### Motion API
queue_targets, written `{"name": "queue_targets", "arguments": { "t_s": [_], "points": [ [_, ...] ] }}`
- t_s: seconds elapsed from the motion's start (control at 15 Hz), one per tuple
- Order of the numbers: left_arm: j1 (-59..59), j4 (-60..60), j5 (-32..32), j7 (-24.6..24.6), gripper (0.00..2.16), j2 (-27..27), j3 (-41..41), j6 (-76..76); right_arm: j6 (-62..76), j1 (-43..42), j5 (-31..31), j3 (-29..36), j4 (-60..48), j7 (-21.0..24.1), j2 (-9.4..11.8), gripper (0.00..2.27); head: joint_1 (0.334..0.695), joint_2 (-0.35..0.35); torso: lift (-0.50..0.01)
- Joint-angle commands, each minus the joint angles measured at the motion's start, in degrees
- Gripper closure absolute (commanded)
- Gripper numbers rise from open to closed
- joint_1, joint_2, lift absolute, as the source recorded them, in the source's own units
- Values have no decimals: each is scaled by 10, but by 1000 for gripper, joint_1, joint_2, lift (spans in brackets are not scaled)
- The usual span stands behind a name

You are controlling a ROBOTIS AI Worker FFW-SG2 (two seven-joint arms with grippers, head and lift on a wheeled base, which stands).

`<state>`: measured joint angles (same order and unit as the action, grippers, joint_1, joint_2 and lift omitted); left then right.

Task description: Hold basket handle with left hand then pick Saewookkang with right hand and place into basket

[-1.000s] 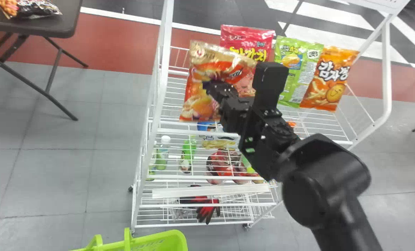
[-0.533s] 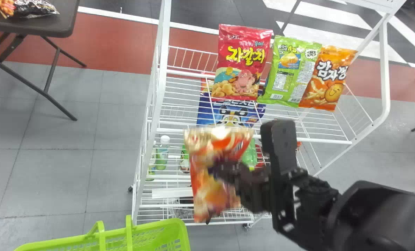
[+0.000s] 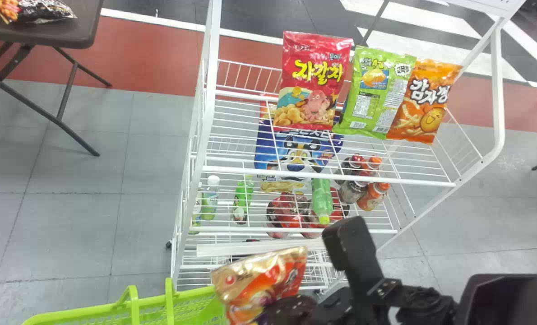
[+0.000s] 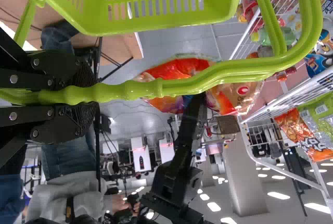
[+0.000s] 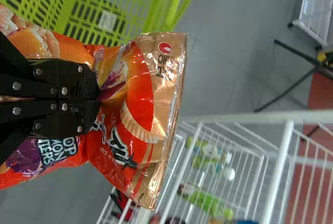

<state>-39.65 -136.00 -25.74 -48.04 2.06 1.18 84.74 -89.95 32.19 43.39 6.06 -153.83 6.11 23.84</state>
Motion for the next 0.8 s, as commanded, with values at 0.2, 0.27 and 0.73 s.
{"name": "queue_targets", "arguments": {
  "t_s": [0.2,0.27,0.73],
  "points": [
    [0,-4,3,3,1821,-1,-16,0,-1,-27,-50,-158,53,15,-3,2246,695,-350,-19],
    [0,-6,3,2,1821,-1,-17,1,-1,-36,-71,-190,75,15,-6,2246,695,-350,-19],
    [-4,-7,3,-4,1818,1,-19,5,58,-67,-93,-211,158,-43,-20,-2,695,-350,-19]
  ]
}}
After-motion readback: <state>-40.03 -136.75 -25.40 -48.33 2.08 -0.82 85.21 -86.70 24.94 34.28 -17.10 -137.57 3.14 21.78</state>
